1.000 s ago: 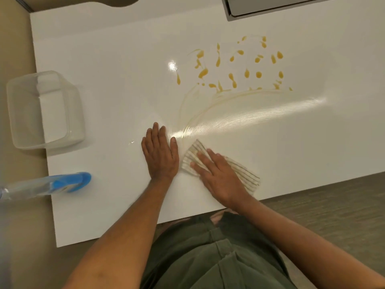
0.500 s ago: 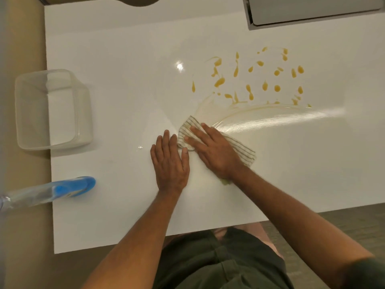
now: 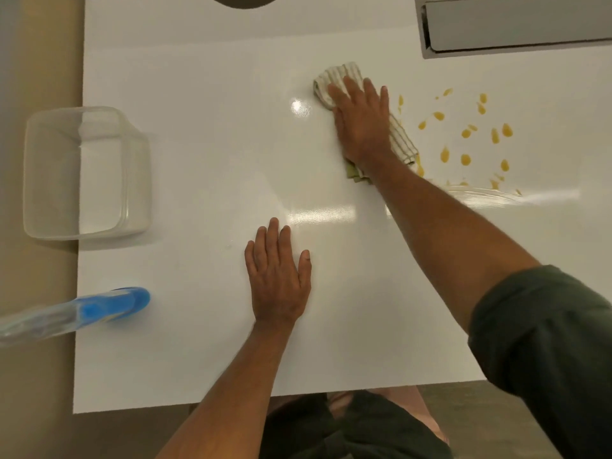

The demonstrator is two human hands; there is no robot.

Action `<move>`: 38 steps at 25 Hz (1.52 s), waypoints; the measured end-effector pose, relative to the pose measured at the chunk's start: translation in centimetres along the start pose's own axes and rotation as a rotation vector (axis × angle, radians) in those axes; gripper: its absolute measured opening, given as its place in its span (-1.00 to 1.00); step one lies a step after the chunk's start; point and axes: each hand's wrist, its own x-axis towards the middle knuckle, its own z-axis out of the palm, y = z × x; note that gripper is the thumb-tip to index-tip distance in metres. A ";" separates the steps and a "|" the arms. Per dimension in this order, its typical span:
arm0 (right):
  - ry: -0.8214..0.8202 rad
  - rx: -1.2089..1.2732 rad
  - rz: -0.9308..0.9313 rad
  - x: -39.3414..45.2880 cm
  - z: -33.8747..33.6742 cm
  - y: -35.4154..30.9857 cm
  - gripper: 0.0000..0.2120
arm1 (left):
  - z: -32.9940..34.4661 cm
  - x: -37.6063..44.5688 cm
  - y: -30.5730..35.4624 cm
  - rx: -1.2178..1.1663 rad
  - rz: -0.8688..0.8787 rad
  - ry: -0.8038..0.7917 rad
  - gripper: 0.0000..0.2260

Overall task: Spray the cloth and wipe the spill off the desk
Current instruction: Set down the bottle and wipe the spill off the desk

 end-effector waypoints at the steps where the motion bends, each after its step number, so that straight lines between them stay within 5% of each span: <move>1: 0.032 0.004 0.160 0.7 -0.2 0.4 -0.52 | 0.0 0.1 0.0 0.002 0.006 0.000 -0.49; 4: 0.066 0.059 0.367 1.0 -0.3 0.1 -0.51 | 0.0 0.1 0.0 -0.016 0.002 -0.009 -0.49; 8: 0.066 0.094 0.179 -4.8 -0.4 -2.0 -0.53 | -0.5 0.2 0.2 -0.007 -0.004 -0.026 -0.48; 13: -0.135 0.171 -0.119 -22.8 -2.0 -4.4 -0.51 | -0.9 0.3 0.3 0.013 -0.011 -0.044 -0.47; 18: -0.278 0.093 -0.151 -35.4 -3.7 -1.9 -0.49 | -1.2 0.4 0.5 -0.001 -0.016 -0.063 -0.43; 24: -0.271 0.118 -0.268 -30.7 -2.6 -1.8 -0.51 | -1.0 0.4 0.4 0.021 -0.004 -0.082 -0.42; 32: -0.071 0.051 -0.285 -5.8 -0.6 2.3 -0.56 | 0.0 0.3 0.1 0.025 0.011 -0.015 -0.47; 38: 0.117 0.020 0.400 -1.2 -1.9 4.3 -0.50 | -0.3 0.3 0.2 0.018 0.007 -0.032 -0.47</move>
